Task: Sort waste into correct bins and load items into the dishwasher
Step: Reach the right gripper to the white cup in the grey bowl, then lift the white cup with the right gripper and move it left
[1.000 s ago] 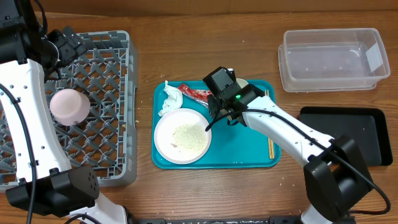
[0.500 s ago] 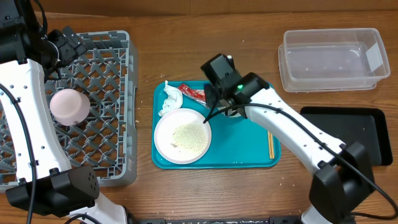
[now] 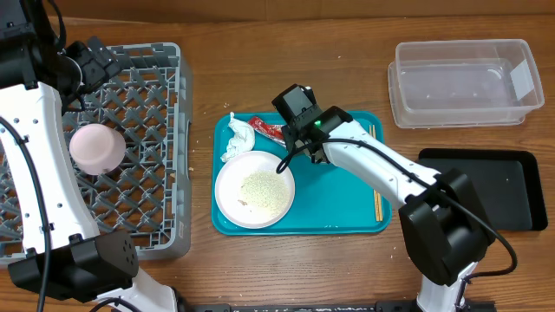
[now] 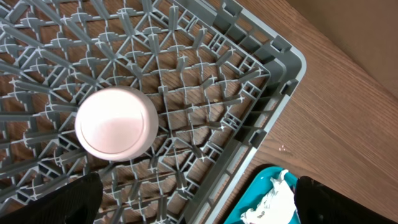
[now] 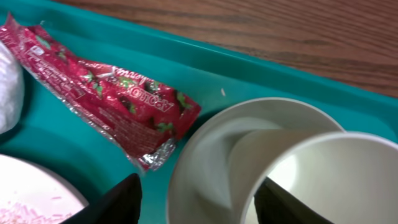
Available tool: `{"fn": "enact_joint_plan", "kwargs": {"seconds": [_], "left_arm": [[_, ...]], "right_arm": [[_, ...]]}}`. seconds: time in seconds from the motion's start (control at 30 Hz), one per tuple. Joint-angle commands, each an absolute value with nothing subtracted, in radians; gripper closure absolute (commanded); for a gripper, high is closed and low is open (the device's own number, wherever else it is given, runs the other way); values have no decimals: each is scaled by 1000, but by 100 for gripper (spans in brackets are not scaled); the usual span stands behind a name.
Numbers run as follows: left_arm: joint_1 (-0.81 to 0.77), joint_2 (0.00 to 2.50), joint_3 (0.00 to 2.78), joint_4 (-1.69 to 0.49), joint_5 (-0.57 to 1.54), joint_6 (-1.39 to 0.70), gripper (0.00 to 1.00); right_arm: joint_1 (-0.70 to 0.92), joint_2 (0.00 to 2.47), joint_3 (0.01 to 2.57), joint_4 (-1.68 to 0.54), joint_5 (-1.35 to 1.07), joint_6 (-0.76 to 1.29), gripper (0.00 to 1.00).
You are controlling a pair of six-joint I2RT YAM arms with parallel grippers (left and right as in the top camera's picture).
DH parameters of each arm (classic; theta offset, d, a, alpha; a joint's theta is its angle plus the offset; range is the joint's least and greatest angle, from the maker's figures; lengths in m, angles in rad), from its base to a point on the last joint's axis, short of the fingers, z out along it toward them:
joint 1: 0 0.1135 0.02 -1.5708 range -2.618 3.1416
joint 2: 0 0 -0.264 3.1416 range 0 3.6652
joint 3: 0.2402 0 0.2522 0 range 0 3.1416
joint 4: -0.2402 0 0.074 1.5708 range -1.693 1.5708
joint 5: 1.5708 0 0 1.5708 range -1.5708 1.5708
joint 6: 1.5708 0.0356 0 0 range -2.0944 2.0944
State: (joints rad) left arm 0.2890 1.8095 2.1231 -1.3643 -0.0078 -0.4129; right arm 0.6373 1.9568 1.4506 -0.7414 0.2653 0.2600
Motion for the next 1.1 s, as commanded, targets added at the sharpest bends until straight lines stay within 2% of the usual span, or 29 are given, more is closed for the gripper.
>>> {"fn": "enact_joint_plan", "kwargs": {"seconds": [0.0, 0.13, 0.3, 0.53, 0.7, 0.8, 0.9, 1.0, 1.07], "left_arm": [[292, 1819, 2129, -1363, -4, -419, 0], [292, 1819, 2129, -1364, -4, -419, 0], [292, 1819, 2129, -1363, -4, -419, 0], [292, 1819, 2129, -1364, -4, -419, 0], [292, 1819, 2129, -1364, -4, -419, 0], [292, 1819, 2129, -1364, -4, -419, 0], [292, 1819, 2129, -1364, -4, -419, 0], [292, 1819, 2129, -1364, -4, -419, 1], [292, 1819, 2129, -1364, -4, -419, 0]], "right_arm": [[637, 1941, 1452, -726, 351, 258, 49], [636, 1940, 1457, -736, 367, 259, 73], [632, 1917, 1528, -796, 382, 298, 96], [593, 1851, 1749, -965, 392, 329, 96], [493, 1819, 1947, -1114, 352, 398, 96], [389, 1811, 2026, -1159, 72, 396, 96], [314, 1810, 2032, -1144, -314, 392, 96], [297, 1811, 1996, -1068, -616, 385, 96], [323, 1811, 1972, -1009, -698, 385, 96]]}}
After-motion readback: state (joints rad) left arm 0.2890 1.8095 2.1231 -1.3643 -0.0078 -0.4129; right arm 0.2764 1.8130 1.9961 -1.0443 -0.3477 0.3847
